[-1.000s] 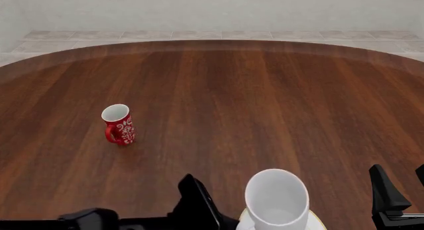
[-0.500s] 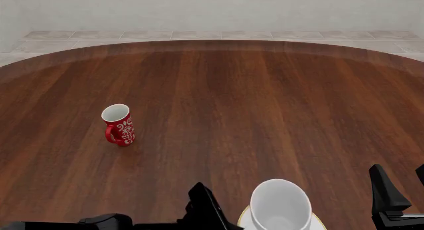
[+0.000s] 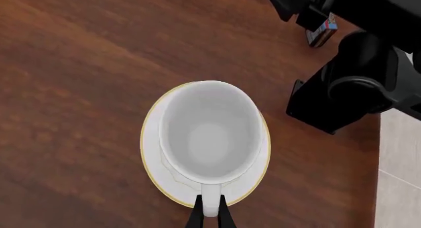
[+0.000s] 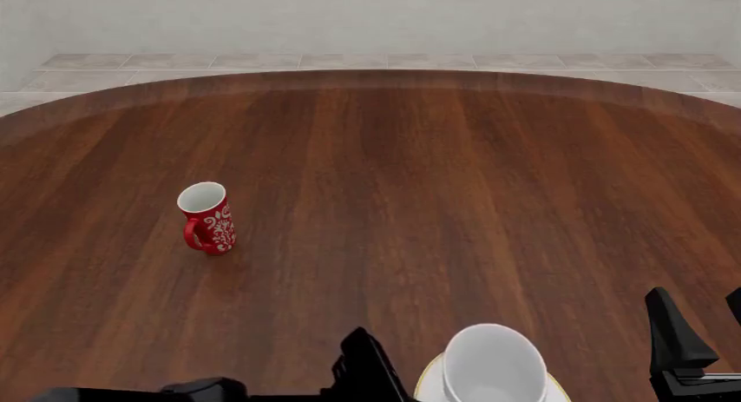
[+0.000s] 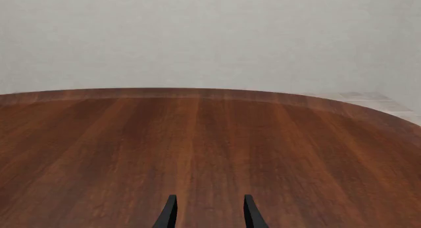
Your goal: Put the white mug on the plate.
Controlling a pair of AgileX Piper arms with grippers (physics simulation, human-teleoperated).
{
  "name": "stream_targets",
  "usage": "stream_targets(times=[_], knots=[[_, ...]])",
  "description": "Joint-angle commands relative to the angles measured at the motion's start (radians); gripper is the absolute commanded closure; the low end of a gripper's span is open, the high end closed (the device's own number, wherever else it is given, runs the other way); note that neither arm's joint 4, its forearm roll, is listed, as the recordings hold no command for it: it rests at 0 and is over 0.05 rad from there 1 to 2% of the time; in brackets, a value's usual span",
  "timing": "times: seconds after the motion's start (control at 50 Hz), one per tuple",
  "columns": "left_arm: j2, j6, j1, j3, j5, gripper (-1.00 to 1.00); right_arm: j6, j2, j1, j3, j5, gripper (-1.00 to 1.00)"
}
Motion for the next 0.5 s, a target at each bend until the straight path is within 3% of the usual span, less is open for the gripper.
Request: stream_targets(times=[0.02,0.5], knots=[[0.020,0.006,-0.003,-0.016,-0.002,1.00,0.001,-0.002,-0.001,0.001,0.000,-1.00],[0.055,0.013,-0.008,-0.021,-0.008,1.00,0.001,-0.002,-0.001,0.001,0.000,-1.00]])
